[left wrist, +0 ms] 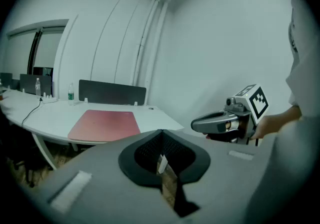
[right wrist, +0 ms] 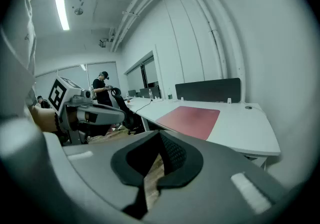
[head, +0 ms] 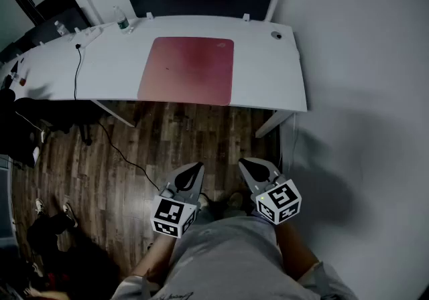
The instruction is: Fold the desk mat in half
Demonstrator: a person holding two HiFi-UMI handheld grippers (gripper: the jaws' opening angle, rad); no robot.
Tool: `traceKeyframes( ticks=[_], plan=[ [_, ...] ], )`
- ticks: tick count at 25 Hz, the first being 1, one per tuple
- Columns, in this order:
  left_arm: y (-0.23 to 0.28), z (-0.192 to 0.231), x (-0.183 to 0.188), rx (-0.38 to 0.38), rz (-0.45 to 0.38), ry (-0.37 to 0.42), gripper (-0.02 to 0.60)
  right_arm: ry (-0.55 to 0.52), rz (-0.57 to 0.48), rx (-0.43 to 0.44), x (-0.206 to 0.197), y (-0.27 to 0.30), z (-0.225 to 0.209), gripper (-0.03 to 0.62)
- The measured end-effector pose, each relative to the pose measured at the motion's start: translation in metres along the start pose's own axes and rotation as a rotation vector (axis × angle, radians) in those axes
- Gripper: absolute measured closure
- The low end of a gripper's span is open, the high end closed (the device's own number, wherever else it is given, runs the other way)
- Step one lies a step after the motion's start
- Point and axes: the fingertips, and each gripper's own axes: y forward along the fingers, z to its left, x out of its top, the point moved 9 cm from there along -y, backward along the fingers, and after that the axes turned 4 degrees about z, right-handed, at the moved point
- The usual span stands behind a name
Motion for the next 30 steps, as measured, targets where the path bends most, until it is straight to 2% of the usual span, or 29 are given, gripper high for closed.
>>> traceKeyframes(
  ticks=[8,12,20,25,30],
  plan=[
    [-0.010,0.003,-0.002,-0.002,-0.016,0.006,0.563,-0.018,-0.002,0.002,0.000,0.002,0.012,0.591],
    [-0.019,0.007,-0.003,-0.021,-0.020,0.012,0.563,0.015,-0.022,-0.006,0.002,0.003,0.020,0.589],
    [-0.029,0.018,-0.012,-0.066,-0.010,0.026,0.563,0.036,-0.053,-0.065,-0.001,0.001,0.033,0.588],
    [-0.018,0.022,-0.009,-0.096,-0.005,0.042,0.563,0.052,-0.053,-0.072,-0.003,0.005,0.027,0.588],
    [0.000,0.034,-0.002,-0.095,-0.010,0.047,0.563,0.049,-0.060,-0.066,0.003,0.022,0.009,0.588]
  ],
)
